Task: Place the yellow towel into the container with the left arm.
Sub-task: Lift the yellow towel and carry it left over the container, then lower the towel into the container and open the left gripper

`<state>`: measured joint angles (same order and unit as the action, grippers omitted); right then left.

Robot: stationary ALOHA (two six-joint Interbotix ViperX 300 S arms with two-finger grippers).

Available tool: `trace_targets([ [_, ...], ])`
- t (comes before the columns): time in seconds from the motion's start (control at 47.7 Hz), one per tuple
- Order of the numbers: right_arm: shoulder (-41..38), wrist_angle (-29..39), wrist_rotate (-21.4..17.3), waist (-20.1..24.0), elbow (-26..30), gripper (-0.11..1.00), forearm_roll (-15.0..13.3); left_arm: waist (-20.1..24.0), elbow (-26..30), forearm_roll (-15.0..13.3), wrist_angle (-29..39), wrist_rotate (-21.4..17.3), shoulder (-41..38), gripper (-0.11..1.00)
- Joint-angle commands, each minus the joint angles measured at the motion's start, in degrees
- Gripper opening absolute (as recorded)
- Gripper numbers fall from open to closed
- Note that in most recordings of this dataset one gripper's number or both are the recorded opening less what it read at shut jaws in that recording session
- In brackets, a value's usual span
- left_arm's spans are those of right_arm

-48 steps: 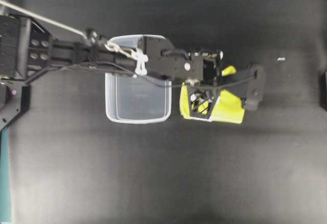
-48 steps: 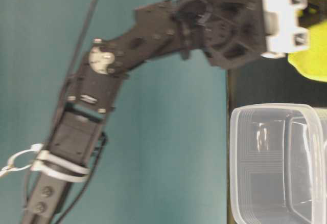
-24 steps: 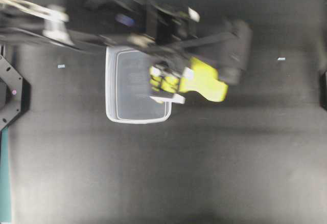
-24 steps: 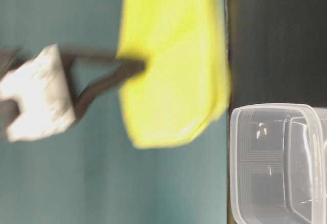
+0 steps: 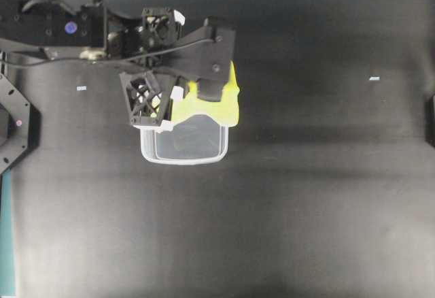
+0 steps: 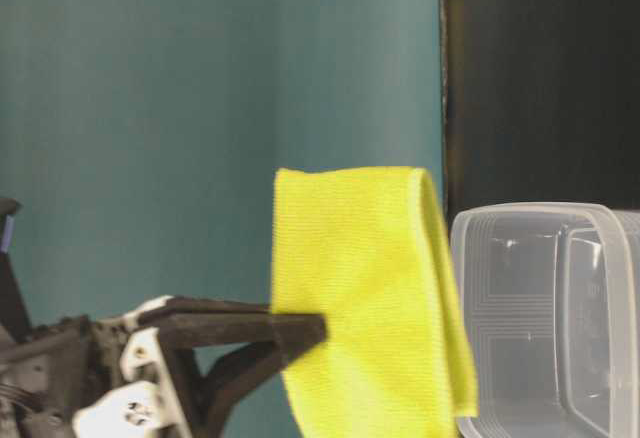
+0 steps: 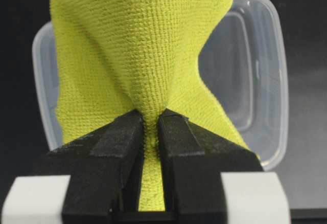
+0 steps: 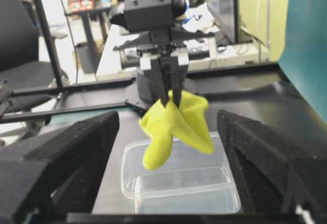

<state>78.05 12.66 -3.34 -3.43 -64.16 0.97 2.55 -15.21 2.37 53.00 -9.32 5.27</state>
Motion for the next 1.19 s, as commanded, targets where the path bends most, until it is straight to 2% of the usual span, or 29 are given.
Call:
trace_targets([
  [0.0, -0.79, -0.44, -0.18, -0.18, 0.53, 0.75, -0.09, 0.09, -0.88, 0.18, -2.64, 0.09, 1.32, 0.06],
  [0.273, -0.79, -0.44, -0.35, -0.18, 0.53, 0.75, 0.0, 0.53, -4.57, 0.18, -3.6, 0.88, 1.14, 0.06],
  [0.482, -0.88, -0.44, -0.35, -0.18, 0.53, 0.75, 0.0, 0.44, -7.29, 0.18, -7.29, 1.05, 1.05, 0.1],
  [0.545, -0.88, -0.44, -0.35, -0.18, 0.44, 0.75, 0.0, 0.53, -8.26, 0.18, -7.65, 1.23, 0.7, 0.25],
  [0.713, -0.88, -0.44, -0.35, -0.18, 0.44, 0.75, -0.09, 0.62, -9.84, 0.18, -7.82, 1.32, 0.79, 0.75],
  [0.755, -0.88, -0.53, -0.35, -0.18, 0.44, 0.75, 0.0, 0.7, -9.84, 0.18, -7.91, 1.41, 0.79, 0.84],
  [0.818, -0.88, -0.53, -0.35, -0.18, 0.44, 0.75, 0.0, 0.88, -9.14, 0.18, -7.73, 1.85, 1.67, 0.9],
  [0.985, -0.7, -0.53, -0.7, -0.18, 0.7, 0.75, 0.0, 1.41, -9.4, 0.26, -8.09, 2.64, 9.93, 0.82],
  [1.174, -0.53, -0.26, -0.7, -0.18, 0.62, 0.75, 0.0, 1.05, -15.64, 0.18, -12.04, 3.78, 23.47, 0.83],
])
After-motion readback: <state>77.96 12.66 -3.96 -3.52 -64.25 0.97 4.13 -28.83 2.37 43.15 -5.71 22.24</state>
